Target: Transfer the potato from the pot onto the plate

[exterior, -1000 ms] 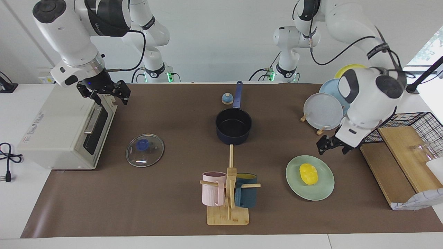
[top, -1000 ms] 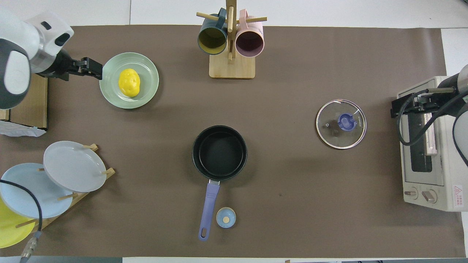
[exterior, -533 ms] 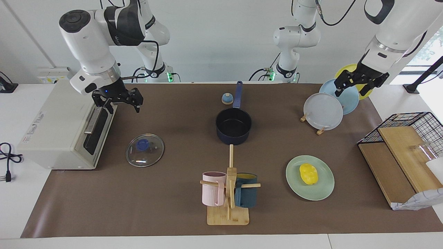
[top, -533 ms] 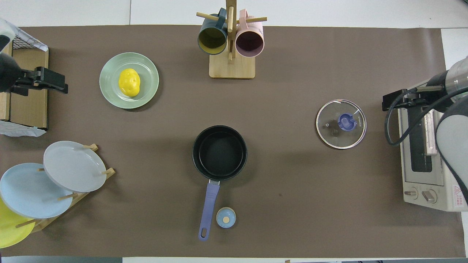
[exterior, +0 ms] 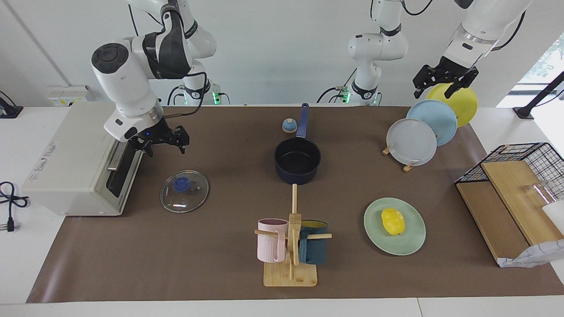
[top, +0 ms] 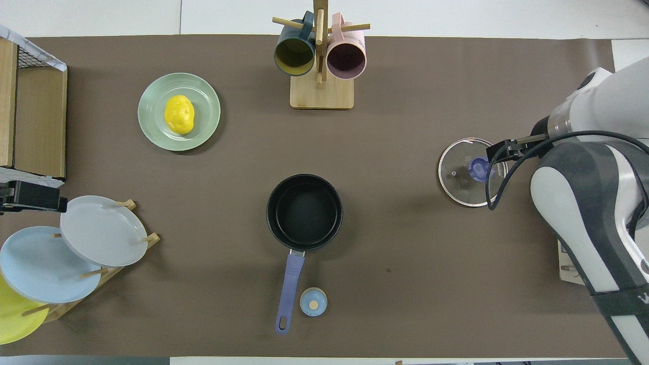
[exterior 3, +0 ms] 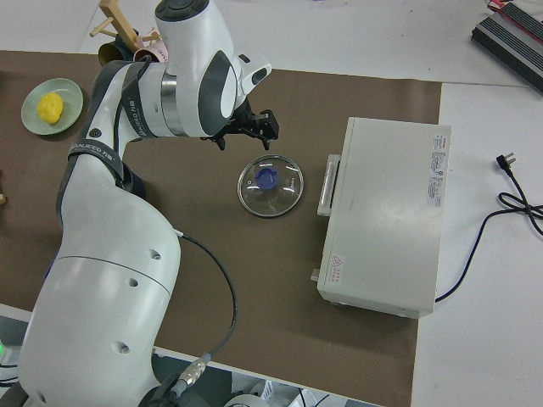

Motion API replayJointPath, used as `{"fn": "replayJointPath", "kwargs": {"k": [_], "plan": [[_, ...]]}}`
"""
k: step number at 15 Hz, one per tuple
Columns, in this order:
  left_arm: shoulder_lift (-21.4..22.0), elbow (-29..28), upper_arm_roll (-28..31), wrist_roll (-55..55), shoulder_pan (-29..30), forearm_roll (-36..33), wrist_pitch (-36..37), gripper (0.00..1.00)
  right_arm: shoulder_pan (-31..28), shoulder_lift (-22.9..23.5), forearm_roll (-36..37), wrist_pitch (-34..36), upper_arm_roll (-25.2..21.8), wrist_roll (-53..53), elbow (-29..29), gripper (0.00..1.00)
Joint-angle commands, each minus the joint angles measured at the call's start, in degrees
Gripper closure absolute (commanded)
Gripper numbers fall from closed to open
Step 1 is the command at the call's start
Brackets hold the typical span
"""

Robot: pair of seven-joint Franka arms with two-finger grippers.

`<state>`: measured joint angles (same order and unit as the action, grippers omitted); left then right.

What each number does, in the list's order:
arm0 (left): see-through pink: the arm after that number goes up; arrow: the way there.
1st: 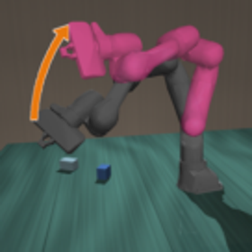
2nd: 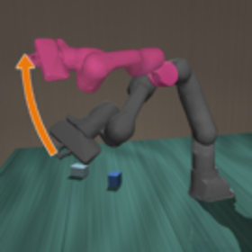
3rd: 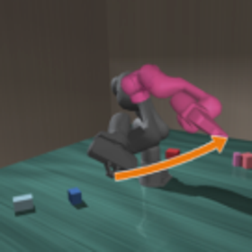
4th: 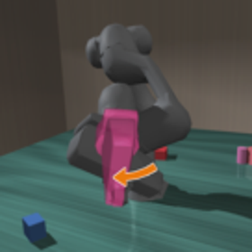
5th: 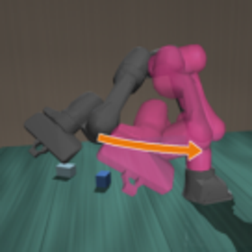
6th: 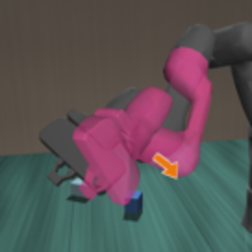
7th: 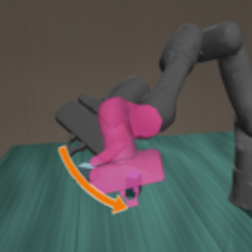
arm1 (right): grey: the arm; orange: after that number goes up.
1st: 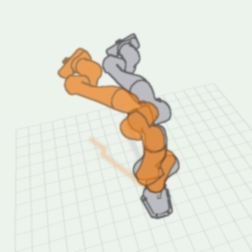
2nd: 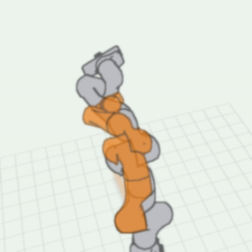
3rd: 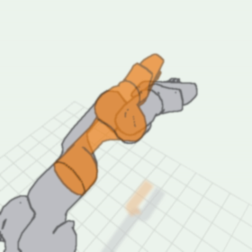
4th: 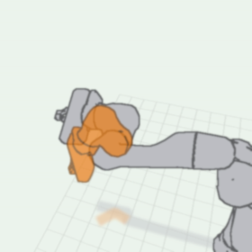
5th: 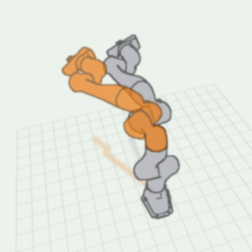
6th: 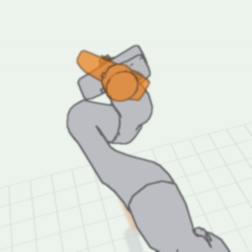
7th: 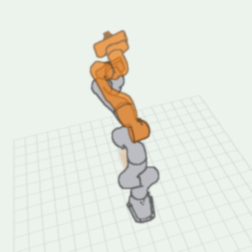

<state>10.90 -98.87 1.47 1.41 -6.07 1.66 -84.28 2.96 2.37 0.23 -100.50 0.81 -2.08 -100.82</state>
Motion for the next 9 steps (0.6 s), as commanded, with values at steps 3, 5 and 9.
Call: {"fn": "replayJointPath", "kwargs": {"k": [3, 5, 9], "plan": [[-7.20, 10.16, 0.72, -0.09, -1.49, -0.96, 2.97, 0.00, -2.61, -1.58, 0.11, 8.28, -0.55, -0.82, 5.53, 0.00], [-7.74, 10.45, 0.72, -0.09, -1.66, -1.13, 2.98, 0.00, -2.70, -0.88, 0.82, 13.11, -0.55, -0.73, 9.22, 0.00], [-6.86, 6.76, 1.34, -0.61, -2.28, -1.14, 1.31, 0.00, -1.21, 0.09, 2.93, 13.22, -1.77, -0.29, 10.03, 0.00]]}}
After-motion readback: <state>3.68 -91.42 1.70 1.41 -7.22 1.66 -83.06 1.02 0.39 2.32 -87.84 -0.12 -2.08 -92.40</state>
